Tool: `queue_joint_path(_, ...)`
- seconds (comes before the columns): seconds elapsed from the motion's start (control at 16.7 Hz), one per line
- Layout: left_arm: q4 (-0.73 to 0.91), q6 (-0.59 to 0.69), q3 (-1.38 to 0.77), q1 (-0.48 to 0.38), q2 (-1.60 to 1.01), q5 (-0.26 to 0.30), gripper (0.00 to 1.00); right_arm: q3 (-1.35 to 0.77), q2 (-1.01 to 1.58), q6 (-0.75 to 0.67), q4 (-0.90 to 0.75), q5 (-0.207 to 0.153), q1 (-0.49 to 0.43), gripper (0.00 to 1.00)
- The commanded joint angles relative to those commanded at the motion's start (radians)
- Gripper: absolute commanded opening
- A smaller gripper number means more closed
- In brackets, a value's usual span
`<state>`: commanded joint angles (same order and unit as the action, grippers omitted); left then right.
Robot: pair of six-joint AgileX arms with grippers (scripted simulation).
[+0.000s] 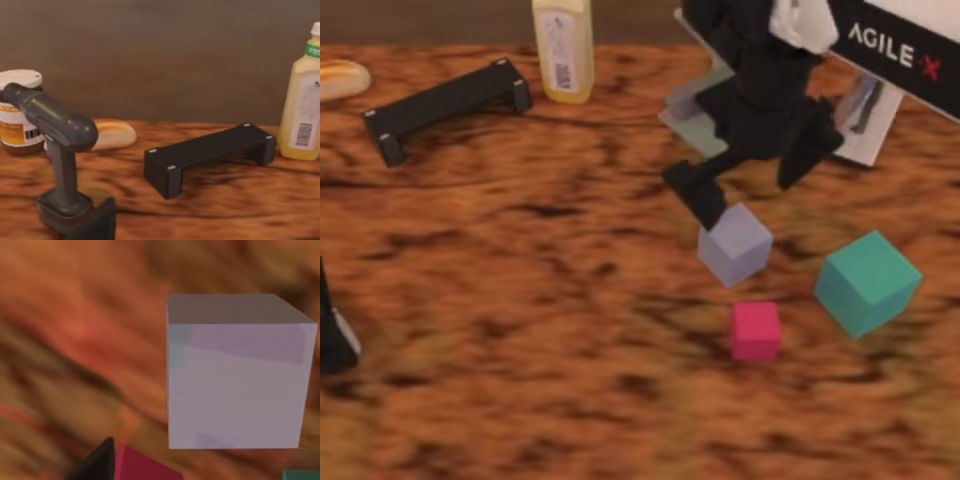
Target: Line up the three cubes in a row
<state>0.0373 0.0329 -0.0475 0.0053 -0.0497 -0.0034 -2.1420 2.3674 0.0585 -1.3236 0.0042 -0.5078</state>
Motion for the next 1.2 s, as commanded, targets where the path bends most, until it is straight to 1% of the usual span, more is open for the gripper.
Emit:
queue_joint_path(0.18, -0.037, -0.033, 0.048, 0.015, 0.05, 0.003, 1.0, -0.047, 0.043, 0.001, -0.025, 0.001, -0.011, 1.0)
queue_joint_path(0.54, -0.037, -0.033, 0.048, 0.015, 0.05, 0.003, 1.0, -0.029, 0.046, 0.002, -0.007, 0.001, -0.008, 1.0)
queue_joint_path(0.66, -0.037, -0.033, 0.048, 0.015, 0.05, 0.003, 1.0, 0.02, 0.056, 0.003, 0.051, 0.001, -0.009, 1.0)
queue_joint_path(0.96, -0.037, -0.033, 0.048, 0.015, 0.05, 0.003, 1.0, 0.176, 0.099, 0.0, 0.258, 0.002, -0.011, 1.0)
queue_joint_path(1.2, -0.037, -0.033, 0.048, 0.015, 0.05, 0.003, 1.0, 0.2, 0.107, -0.001, 0.284, 0.002, -0.012, 1.0)
